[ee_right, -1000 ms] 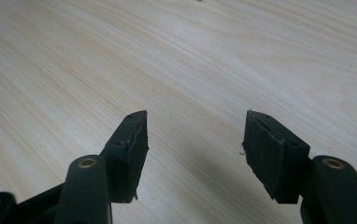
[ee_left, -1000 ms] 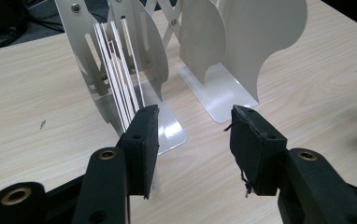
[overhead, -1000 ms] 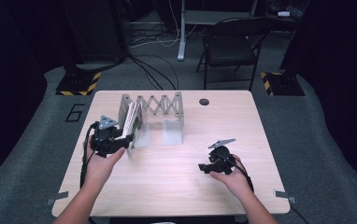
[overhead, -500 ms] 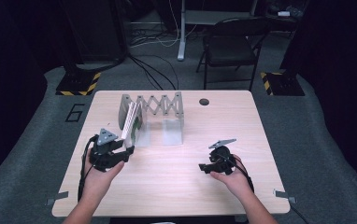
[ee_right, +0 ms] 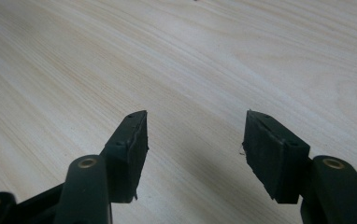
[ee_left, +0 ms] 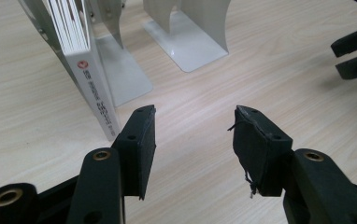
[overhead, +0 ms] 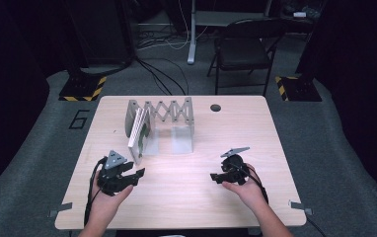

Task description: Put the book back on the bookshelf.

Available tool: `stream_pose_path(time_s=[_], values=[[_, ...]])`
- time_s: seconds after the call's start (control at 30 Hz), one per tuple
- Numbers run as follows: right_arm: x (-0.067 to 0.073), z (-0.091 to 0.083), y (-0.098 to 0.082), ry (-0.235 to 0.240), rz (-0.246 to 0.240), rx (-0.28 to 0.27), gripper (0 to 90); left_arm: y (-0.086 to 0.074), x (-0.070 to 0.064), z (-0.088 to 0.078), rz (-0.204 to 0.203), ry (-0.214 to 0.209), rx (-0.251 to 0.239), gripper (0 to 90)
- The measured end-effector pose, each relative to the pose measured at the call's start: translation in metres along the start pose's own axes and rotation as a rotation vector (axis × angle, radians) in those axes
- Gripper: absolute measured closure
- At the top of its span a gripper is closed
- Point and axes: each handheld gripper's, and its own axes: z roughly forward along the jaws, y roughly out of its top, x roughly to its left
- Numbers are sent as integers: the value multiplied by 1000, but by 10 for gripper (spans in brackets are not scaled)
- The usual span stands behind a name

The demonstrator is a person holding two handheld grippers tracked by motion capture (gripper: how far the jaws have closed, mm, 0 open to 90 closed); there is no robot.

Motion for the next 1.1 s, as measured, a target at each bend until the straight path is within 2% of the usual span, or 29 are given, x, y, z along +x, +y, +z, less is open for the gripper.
stream_pose_path(time_s=[0.13,0.4,0.43,0.5,0.63,0.77,0.83,0.87,1.0,1.03,1.1], values=[[1,0,0,1,2,0,400,-11,0,5,13,11,2,489],[0,2,-1,-8,11,3,400,-28,6,14,14,-2,1,475],[-1,2,-1,-6,3,5,400,-29,7,16,21,5,8,475],[-2,3,-2,-4,17,1,400,-32,9,19,19,12,7,475],[-3,3,-2,-9,24,3,400,-36,12,25,16,9,22,469],[-4,4,-3,-13,8,6,400,-39,15,31,22,9,41,461],[-3,5,-3,-13,21,4,400,-40,18,32,22,2,50,453],[-3,5,-3,-12,7,8,400,-40,19,32,16,-2,48,447],[-3,4,-3,-9,7,5,400,-43,26,35,2,1,49,439],[-3,4,-3,-9,6,4,400,-44,28,37,-9,7,44,437],[-3,4,-3,-11,3,4,400,-47,31,40,-45,-9,63,436]])
